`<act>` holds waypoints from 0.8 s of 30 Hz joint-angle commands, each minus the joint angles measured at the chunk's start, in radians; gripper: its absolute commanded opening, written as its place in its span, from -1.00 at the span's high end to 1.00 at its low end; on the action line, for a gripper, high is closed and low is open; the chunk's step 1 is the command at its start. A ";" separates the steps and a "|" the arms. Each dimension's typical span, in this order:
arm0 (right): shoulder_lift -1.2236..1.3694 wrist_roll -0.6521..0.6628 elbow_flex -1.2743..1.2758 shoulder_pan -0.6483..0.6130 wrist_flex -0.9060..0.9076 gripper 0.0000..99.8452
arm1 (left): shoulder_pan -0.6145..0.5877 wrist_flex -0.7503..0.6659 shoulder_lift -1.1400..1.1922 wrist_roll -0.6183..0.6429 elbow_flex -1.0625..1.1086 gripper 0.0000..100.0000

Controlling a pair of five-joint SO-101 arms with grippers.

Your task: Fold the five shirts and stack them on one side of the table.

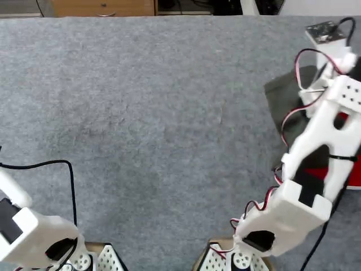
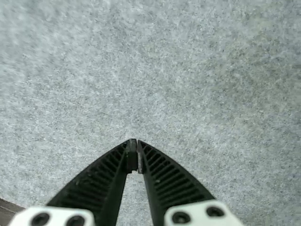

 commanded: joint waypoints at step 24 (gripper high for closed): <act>-0.056 0.308 0.229 0.292 -0.414 0.52 | 0.012 -0.012 -0.044 -0.006 -0.012 0.96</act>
